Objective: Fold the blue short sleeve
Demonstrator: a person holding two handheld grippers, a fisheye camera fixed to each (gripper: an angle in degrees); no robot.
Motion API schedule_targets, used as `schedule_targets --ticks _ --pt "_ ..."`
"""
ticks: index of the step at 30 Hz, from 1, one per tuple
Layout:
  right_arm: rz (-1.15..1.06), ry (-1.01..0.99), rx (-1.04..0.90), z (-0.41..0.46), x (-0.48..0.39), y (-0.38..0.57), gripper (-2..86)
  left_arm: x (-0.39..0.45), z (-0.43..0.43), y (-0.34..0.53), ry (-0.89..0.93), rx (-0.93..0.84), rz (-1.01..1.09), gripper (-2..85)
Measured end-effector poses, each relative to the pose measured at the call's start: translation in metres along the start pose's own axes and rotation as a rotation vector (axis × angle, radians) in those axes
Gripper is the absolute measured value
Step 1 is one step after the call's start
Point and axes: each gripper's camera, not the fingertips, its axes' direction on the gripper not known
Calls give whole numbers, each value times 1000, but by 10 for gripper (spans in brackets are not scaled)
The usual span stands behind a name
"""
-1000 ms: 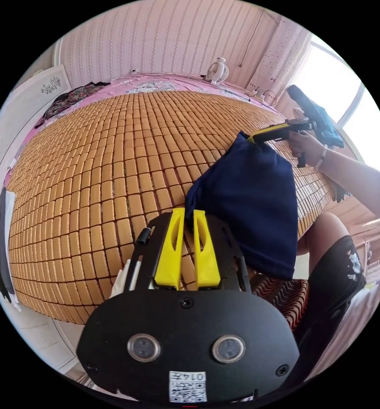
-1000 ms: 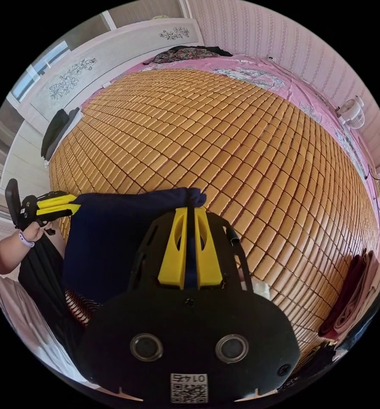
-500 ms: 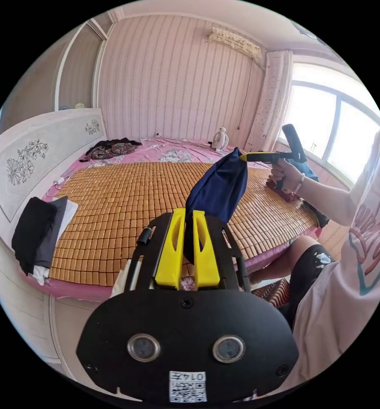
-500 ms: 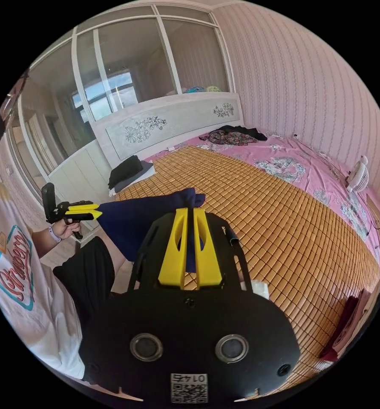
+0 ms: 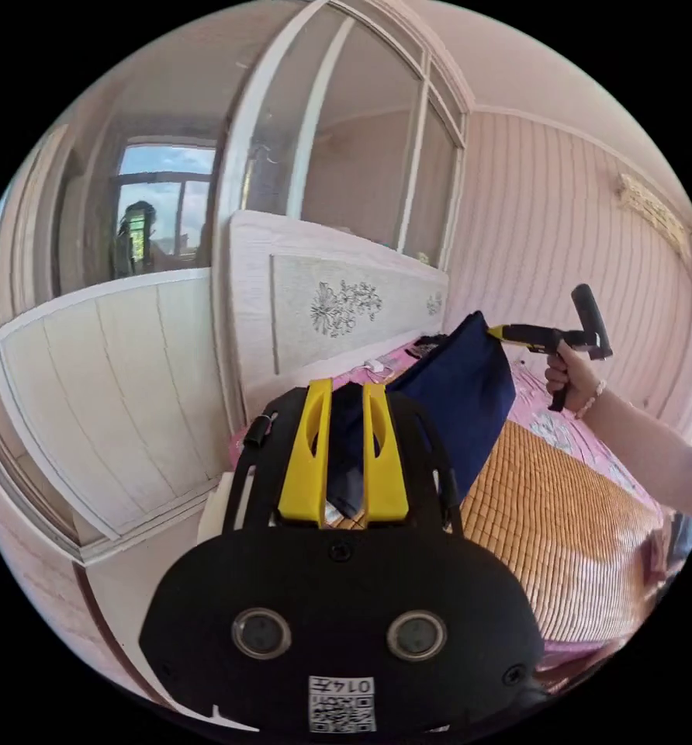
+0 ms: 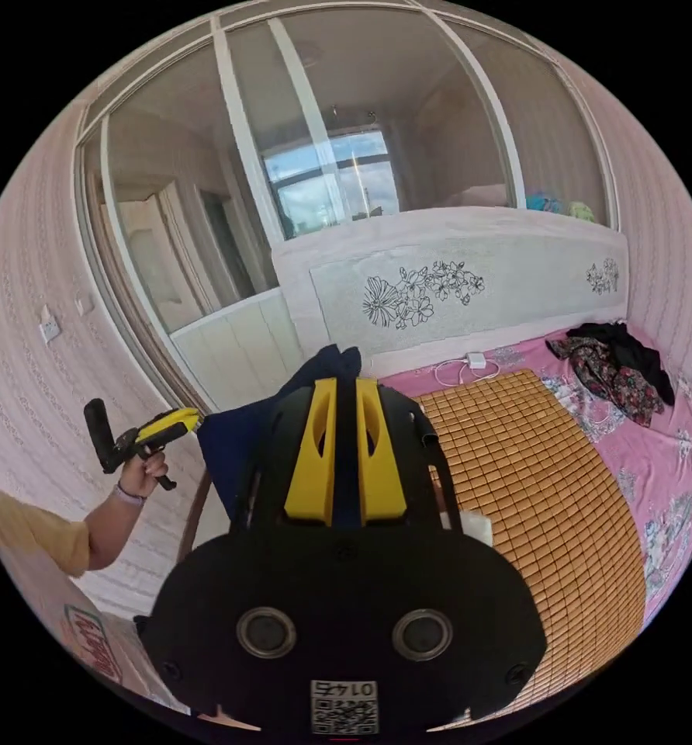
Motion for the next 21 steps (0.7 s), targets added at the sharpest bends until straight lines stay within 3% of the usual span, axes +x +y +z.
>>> schedule_targets --ticks 4,8,11,15,21 --pt "162 102 -290 102 24 -21 78 -57 39 16 -92 -138 -190 95" --pt "164 137 -345 91 46 80 76 -32 33 75 -18 -196 -81 43" --pt "236 230 -438 25 63 210 63 15 20 135 118 -283 43 2" --pt "607 539 -561 -131 40 398 25 105 -6 194 356 -336 213 -9" --pt "1124 865 -311 -342 -90 564 2 276 -35 223 750 -321 574 -7"
